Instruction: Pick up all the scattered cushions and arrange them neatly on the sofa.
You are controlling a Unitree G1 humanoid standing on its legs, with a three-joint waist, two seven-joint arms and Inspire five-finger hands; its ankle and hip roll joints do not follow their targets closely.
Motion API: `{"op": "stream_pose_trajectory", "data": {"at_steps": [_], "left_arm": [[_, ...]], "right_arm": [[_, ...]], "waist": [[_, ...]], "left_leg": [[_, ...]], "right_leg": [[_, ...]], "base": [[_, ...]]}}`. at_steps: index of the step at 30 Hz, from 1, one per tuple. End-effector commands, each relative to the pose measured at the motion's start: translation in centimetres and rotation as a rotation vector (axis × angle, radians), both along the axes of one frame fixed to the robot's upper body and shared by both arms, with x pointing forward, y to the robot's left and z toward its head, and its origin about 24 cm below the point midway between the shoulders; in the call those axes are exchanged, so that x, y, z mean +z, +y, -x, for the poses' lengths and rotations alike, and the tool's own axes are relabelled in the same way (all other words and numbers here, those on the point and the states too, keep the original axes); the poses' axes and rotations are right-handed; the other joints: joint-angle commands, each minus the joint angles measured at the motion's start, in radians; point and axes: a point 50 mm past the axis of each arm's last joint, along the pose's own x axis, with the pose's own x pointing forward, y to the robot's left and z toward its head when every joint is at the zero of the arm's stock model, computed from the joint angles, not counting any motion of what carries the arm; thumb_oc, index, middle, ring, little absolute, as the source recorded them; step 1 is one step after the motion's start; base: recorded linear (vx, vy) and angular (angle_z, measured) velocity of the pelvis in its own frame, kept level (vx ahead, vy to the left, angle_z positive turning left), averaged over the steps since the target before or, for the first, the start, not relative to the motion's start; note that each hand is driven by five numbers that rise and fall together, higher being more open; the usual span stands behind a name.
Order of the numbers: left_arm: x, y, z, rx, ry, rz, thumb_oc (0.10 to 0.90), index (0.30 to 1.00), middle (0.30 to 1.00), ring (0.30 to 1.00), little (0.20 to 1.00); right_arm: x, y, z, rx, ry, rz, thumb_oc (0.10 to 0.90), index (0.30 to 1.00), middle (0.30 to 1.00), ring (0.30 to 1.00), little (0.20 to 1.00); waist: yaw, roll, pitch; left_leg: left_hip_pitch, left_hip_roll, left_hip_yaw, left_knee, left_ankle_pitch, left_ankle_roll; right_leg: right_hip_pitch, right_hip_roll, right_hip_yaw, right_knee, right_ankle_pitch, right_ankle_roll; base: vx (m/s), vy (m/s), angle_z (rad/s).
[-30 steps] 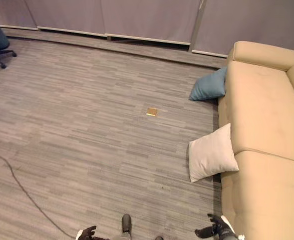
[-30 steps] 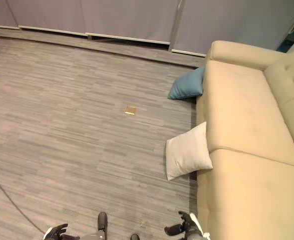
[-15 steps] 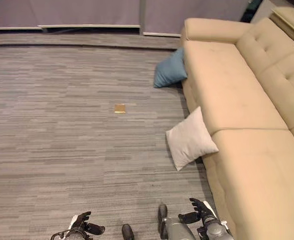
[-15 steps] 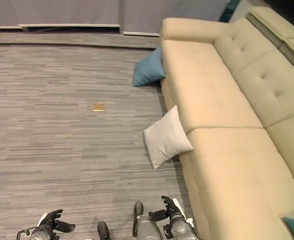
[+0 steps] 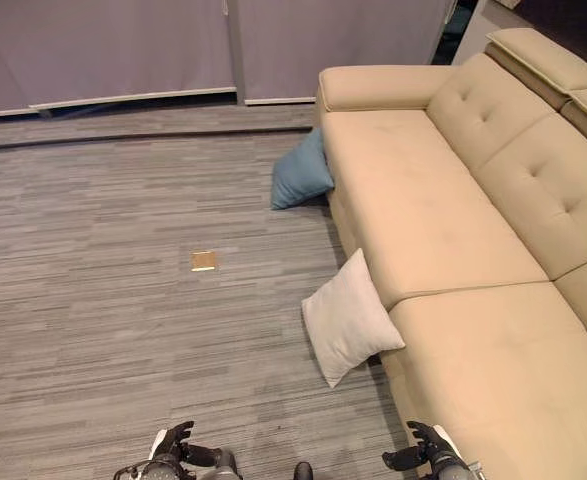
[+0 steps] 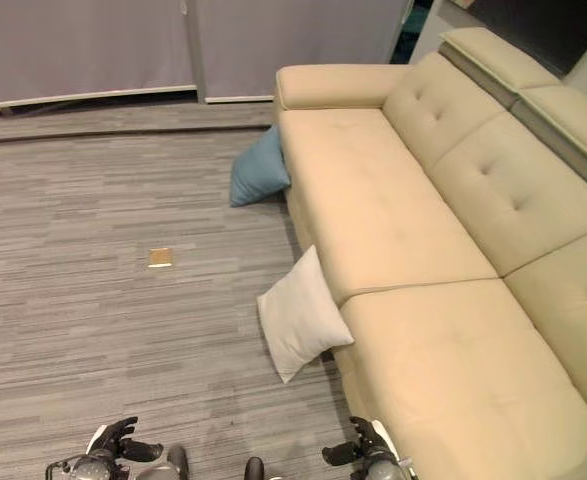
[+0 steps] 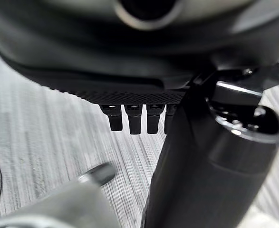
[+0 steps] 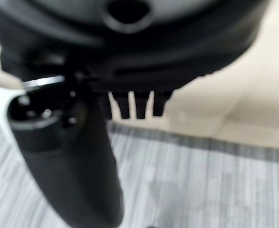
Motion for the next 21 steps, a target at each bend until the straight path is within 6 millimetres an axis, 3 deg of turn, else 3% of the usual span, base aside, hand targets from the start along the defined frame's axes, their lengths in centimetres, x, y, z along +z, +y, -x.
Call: {"op": "stream_pose_trajectory", "data": {"at_steps": [1, 5, 9, 13, 17, 19, 21], "left_arm": [[0.6, 1.5, -0.1, 0.001, -0.032, -0.05, 0.8, 0.9, 0.9, 0.9, 0.9], [0.3, 1.3, 0.7, -0.004, 0.0, -0.05, 0.8, 0.9, 0.9, 0.9, 0.9], [0.6, 1.9, 0.3, -0.031, 0.001, -0.079, 0.8, 0.9, 0.9, 0.9, 0.9], [1.2, 2.7, -0.7, -0.021, -0.033, -0.097, 0.8, 0.9, 0.9, 0.9, 0.9], [1.1, 2.7, -0.5, -0.012, -0.029, -0.091, 0.8, 0.9, 0.9, 0.9, 0.9], [1.0, 2.7, -0.3, -0.009, -0.022, -0.09, 0.8, 0.9, 0.9, 0.9, 0.9], [0.8, 2.8, 0.4, 0.001, 0.007, -0.092, 0.8, 0.9, 0.9, 0.9, 0.9]], "right_arm": [[0.6, -1.0, -0.6, 0.001, -0.047, 0.041, 0.8, 0.9, 0.9, 0.9, 0.9], [0.3, -0.4, -0.2, 0.011, -0.026, 0.027, 0.8, 0.9, 0.9, 0.9, 0.9], [0.2, 0.7, -0.9, 0.054, -0.032, 0.007, 0.8, 0.9, 0.9, 0.9, 0.9], [0.3, 1.7, -1.5, 0.068, -0.058, -0.017, 0.8, 0.9, 0.9, 0.9, 0.9], [0.2, 1.6, -1.2, 0.068, -0.042, -0.017, 0.8, 0.9, 0.9, 0.9, 0.9], [0.2, 1.5, -1.3, 0.07, -0.041, -0.015, 0.8, 0.9, 0.9, 0.9, 0.9], [0.2, 1.1, -1.1, 0.064, -0.029, -0.006, 0.8, 0.9, 0.9, 0.9, 0.9]], "waist": [[0.039, 0.018, 0.016], [0.039, 0.026, -0.013], [0.029, 0.03, 0.0], [0.016, 0.048, 0.021], [0.0, 0.048, 0.006], [-0.005, 0.046, 0.006], [-0.017, 0.038, 0.015]], "left_leg": [[-0.016, -0.025, -0.038, 0.063, 0.022, 0.034], [0.043, -0.056, -0.048, 0.014, -0.002, 0.065], [0.117, -0.083, -0.025, -0.02, -0.028, 0.112], [0.166, -0.076, 0.0, -0.048, -0.048, 0.132], [0.217, -0.097, -0.012, -0.071, -0.078, 0.131], [0.236, -0.105, -0.012, -0.08, -0.089, 0.131], [0.261, -0.125, -0.018, -0.07, -0.116, 0.131]], "right_leg": [[-0.031, -0.051, 0.07, 0.133, -0.095, 0.089], [-0.027, -0.079, 0.092, 0.183, -0.097, 0.121], [-0.13, -0.125, 0.112, 0.408, 0.023, 0.168], [-0.227, -0.148, 0.079, 0.547, 0.048, 0.164], [-0.256, -0.089, 0.043, 0.395, -0.026, 0.141], [-0.276, -0.075, 0.023, 0.338, -0.017, 0.142], [-0.294, -0.068, -0.049, 0.237, 0.01, 0.152]], "base": [[0.23, 0.149, -0.35], [0.27, 0.233, -0.63], [0.15, 0.187, -0.15], [0.13, 0.154, 0.02], [0.23, 0.043, -0.04], [0.18, -0.016, -0.18], [0.23, -0.051, -0.31]]}}
